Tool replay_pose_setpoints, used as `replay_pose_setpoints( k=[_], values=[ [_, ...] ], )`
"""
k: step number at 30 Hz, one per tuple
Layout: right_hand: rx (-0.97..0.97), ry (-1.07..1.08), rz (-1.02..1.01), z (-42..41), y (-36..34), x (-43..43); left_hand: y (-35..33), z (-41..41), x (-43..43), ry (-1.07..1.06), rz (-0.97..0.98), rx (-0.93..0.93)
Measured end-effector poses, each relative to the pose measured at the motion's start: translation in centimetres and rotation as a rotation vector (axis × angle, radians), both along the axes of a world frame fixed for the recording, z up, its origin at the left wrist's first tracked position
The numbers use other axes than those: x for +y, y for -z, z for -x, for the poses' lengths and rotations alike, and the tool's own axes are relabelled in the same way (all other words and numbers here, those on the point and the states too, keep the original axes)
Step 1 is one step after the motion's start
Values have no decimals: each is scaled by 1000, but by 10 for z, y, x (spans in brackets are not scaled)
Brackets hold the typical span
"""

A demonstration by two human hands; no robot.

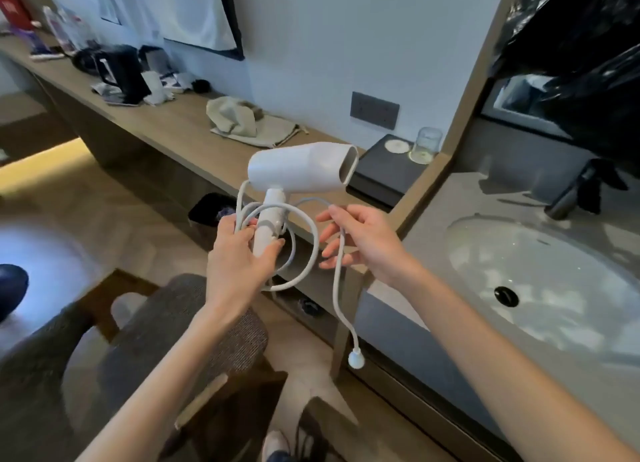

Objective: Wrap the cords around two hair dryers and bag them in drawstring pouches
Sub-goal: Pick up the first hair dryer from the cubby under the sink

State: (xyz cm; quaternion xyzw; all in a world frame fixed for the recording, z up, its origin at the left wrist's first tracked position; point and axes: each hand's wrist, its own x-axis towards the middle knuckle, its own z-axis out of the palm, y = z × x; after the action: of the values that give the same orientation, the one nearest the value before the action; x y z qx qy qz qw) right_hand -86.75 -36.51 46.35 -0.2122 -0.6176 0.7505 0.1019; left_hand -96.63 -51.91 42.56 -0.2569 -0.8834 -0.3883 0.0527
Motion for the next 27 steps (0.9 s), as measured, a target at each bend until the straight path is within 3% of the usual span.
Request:
replay_pose_setpoints(
  k=[9,17,27],
  values=[
    [-79,143,-85,136,-8,30,-3,148,42,116,11,-46],
    [-78,160,-187,241,9,107,14,257,122,158,32,-31],
    [-131,174,-18,335,49,201,50,344,213,122,126,-113]
  ],
)
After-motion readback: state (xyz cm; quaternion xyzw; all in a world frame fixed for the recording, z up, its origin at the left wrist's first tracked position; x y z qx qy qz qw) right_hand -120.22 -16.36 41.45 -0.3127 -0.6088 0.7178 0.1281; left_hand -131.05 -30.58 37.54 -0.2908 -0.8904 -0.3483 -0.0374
